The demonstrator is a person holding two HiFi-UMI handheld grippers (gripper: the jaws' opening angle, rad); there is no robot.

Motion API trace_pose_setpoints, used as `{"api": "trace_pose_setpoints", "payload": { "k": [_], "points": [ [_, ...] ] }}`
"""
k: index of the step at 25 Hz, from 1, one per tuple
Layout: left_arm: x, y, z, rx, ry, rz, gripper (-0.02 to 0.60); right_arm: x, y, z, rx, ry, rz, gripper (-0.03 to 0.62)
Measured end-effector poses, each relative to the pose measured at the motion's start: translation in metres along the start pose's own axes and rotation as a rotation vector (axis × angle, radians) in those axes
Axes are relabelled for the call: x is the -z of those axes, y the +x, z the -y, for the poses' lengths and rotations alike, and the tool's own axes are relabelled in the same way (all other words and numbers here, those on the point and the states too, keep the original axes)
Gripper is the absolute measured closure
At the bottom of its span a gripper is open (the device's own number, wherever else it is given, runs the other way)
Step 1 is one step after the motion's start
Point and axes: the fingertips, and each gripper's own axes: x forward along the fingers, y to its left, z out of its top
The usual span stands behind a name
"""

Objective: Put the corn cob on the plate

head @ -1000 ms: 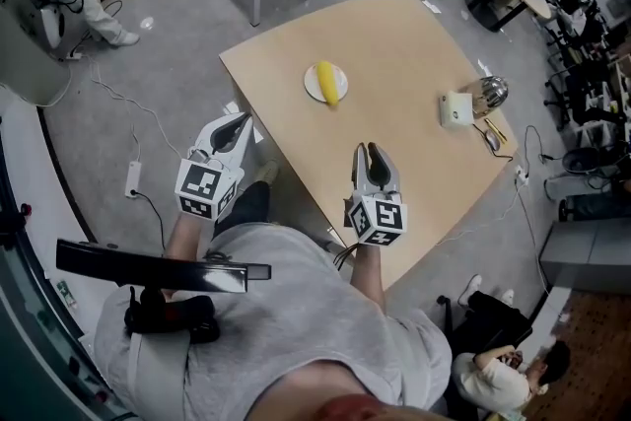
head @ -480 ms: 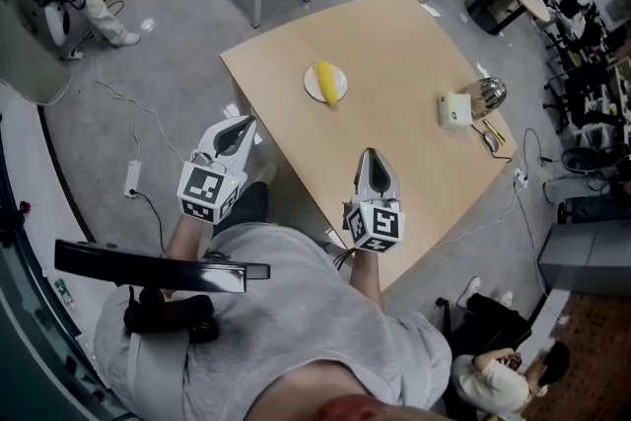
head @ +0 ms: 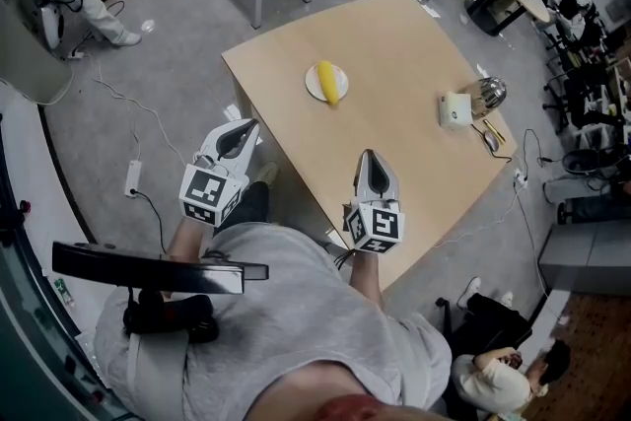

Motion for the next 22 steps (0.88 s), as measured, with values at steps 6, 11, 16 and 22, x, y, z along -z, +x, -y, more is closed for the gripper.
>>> {"api": "trace_pose_setpoints", "payload": {
  "k": [6, 11, 16, 22],
  "points": [
    [-0.0041, -0.0038, -0.0036, -0.001, -0.001, 0.010, 0.561, -0.0030, 0.0008, -0.0084, -0.022, 0.017, 0.005, 0.588],
    [-0.0063, -0.0047, -0.0039, 0.003, 0.009, 0.015, 0.561, -0.0026, 0.0006, -0.0090, -0.019, 0.017, 0.008, 0.588],
    [-0.0086, -0.0039, -0.0041, 0.008, 0.012, 0.020, 0.561, -0.0043, 0.0011, -0.0106, -0.024, 0.012, 0.008, 0.588],
    [-0.0077, -0.0043, -0.0017, 0.013, 0.015, 0.017, 0.561, -0.0042, 0.0004, -0.0107, -0.024, 0.012, 0.008, 0.588]
  ]
}}
